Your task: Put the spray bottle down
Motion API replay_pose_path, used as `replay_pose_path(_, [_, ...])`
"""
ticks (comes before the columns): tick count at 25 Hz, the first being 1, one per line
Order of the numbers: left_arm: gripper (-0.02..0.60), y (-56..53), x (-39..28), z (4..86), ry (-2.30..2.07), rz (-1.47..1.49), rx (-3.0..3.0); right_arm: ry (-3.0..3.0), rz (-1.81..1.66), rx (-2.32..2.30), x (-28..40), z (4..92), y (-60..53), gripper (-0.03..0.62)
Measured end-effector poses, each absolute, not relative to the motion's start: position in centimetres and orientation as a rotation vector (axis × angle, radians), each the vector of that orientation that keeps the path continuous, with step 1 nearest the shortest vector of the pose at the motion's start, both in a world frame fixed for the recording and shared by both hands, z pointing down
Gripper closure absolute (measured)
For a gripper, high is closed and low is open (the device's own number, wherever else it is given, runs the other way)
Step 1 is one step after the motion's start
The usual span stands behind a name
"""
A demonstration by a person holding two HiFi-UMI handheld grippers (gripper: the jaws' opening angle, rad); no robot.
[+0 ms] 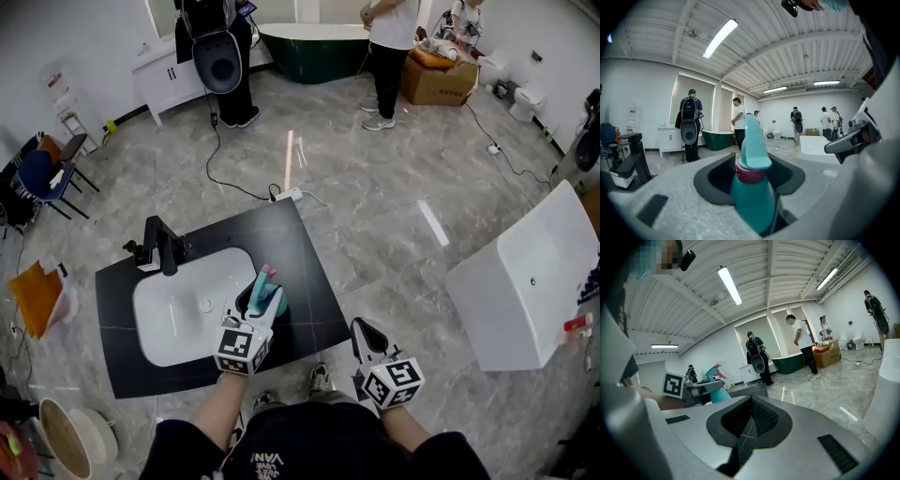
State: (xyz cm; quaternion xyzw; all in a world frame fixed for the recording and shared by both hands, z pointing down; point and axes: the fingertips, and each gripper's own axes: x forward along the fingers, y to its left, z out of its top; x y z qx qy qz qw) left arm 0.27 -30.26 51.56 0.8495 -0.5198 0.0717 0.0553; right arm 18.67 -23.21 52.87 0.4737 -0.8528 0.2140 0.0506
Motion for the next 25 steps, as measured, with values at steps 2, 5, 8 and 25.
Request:
replay_pose_path(2, [0.391,-31.2,0.3,52.0,-1.6,0.201,2.555,-2.602,0.657,1.419,18.8,53.1,-23.3,0.595])
replay_pose_path(5, [0.391,-32.9,0.0,52.7,-1.629,0.193,2.512,-2.606,0.662,1.389,18.7,53.4,-23.7,0.595])
replay_pose_path(8, [0.391,-34.5,-0.1,53.7,-1.658,0.203,2.46,-2.601,0.672,1.386,19.1,53.7,-24.2,0.595])
replay_pose_path(25, [0.39,-42.3,0.6,55.8,-1.744,0.213,2.392,-2.57,0.686,1.388,21.0,54.7,-26.4,0.595])
